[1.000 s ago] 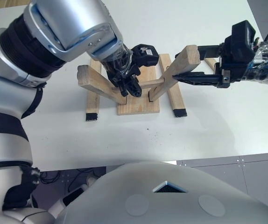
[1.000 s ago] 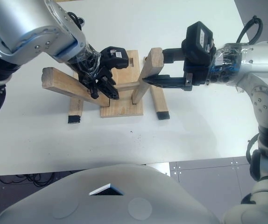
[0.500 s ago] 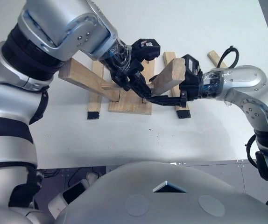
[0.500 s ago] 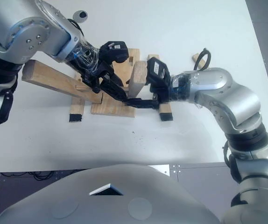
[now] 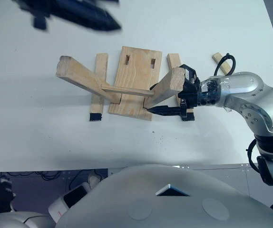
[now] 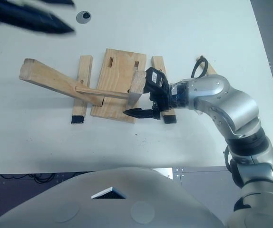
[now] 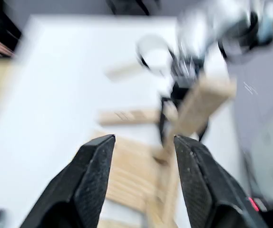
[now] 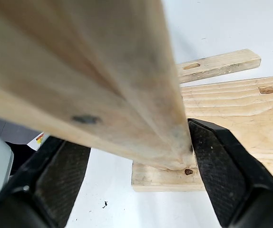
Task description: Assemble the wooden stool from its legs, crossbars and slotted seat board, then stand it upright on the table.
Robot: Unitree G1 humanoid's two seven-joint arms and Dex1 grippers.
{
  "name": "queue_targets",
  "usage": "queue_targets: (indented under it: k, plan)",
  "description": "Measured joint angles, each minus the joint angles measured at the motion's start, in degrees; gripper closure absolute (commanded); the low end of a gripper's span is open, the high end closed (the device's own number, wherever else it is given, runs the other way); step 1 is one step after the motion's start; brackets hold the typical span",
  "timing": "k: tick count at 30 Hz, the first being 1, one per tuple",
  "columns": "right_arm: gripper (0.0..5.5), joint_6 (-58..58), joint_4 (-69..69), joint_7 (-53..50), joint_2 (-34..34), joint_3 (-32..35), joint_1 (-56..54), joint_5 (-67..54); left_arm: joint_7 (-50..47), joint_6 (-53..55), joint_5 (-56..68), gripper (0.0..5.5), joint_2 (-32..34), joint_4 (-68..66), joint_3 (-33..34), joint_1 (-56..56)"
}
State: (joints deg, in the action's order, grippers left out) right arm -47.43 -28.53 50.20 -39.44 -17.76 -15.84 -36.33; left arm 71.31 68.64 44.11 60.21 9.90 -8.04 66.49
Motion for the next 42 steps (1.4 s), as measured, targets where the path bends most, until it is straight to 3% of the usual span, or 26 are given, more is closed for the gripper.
queue_targets:
  k: [3,5,7,10,12,15,20,24,28,32,39,42]
  plan:
    - [1.98,-0.2,-2.53,-0.38,-0.15,1.99,3.4,-0.26,-9.83,1.44,1.45,4.11,-1.57,-2.89,19.33,-4.7]
    - [1.98,-0.14,-3.84,-0.28,-1.07,3.24,5.64,-1.01,-14.58,1.03,-0.38,4.4,-2.19,-1.54,27.14,-13.25]
    - [1.98,-0.18,-4.28,0.75,-2.46,4.81,7.59,-1.72,-17.48,0.42,-3.0,4.74,-2.76,0.38,31.27,-24.52]
    - [1.98,-0.26,-2.48,1.87,-4.32,7.18,8.13,-1.89,-25.02,-0.63,-6.78,5.15,-9.49,4.97,36.46,-42.98]
    - [1.98,-0.34,-0.66,0.92,-3.67,7.86,6.99,-1.87,-30.3,-0.69,-8.1,5.46,-15.92,9.7,36.77,-54.04]
    - [1.98,-0.16,0.78,-1.81,-1.38,9.08,3.81,-1.74,-35.1,0.65,-7.43,5.46,-22.62,17.68,33.98,-63.16]
    - [1.98,0.41,-0.61,1.58,-6.71,10.6,7.94,-0.38,-42.17,2.92,-6.3,5.46,-29.69,23.47,29.83,-66.9]
    - [1.98,0.61,-0.68,1.9,-6.66,12.16,9.1,-0.25,-47.64,3.27,-6.56,5.46,-34.03,24.75,26.27,-66.26]
    - [2.71,1.27,0.05,-1.39,-5.97,12.2,8.71,2.25,-52.72,1.9,-7.6,5.5,-38.87,24.24,24.55,-65.21]
    - [3.4,4.76,3.8,-5.6,-5.05,8.04,6.83,10.33,-55.54,-1.38,-9.33,5.5,-41.7,22.73,21.82,-63.72]
    - [4.66,4.23,6.07,-16.64,9.26,0.45,-2.68,18.4,-55.7,-7.71,-12.8,5.5,-41.74,16.12,18.59,-60.58]
    - [5.25,1.26,4.18,-18.54,12.02,-5.02,-5.27,21.03,-54.63,-10.93,-15.1,5.5,-40.18,11.03,17.09,-57.88]
